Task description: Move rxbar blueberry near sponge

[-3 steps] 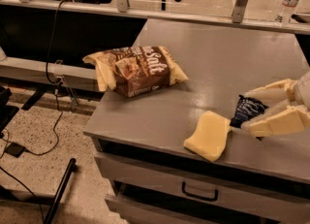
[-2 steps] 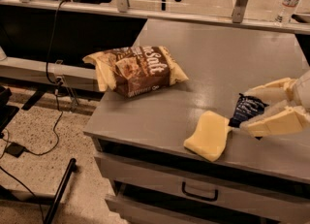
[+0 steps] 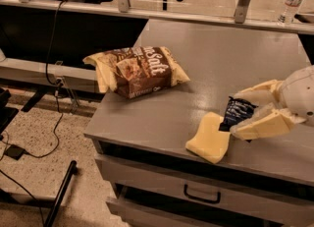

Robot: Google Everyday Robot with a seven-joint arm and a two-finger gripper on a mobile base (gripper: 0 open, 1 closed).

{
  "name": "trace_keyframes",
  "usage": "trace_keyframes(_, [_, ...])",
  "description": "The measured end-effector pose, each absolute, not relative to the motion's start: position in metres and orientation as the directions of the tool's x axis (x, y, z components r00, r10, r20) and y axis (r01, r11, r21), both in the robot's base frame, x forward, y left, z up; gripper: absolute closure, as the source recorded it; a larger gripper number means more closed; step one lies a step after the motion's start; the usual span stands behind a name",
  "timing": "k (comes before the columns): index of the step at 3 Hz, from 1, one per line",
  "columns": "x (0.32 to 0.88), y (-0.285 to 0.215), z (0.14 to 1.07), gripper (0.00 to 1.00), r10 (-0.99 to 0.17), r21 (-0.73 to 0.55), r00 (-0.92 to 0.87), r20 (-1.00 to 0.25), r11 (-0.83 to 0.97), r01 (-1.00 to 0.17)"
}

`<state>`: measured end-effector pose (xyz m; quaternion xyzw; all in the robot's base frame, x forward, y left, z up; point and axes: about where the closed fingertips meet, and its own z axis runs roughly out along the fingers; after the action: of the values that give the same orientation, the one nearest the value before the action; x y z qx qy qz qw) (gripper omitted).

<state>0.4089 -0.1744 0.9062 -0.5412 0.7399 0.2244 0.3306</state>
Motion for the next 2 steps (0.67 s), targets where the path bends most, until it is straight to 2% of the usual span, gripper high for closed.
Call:
trace_keyframes(1, [0.411, -0.158, 0.899, 1.00, -0.674, -0.053, -0.154, -0.722, 0.276, -0.960])
trace_keyframes(2, [0.422, -0.150, 0.888, 0.83, -0.700, -0.104, -0.113, -0.705, 0.259, -0.960])
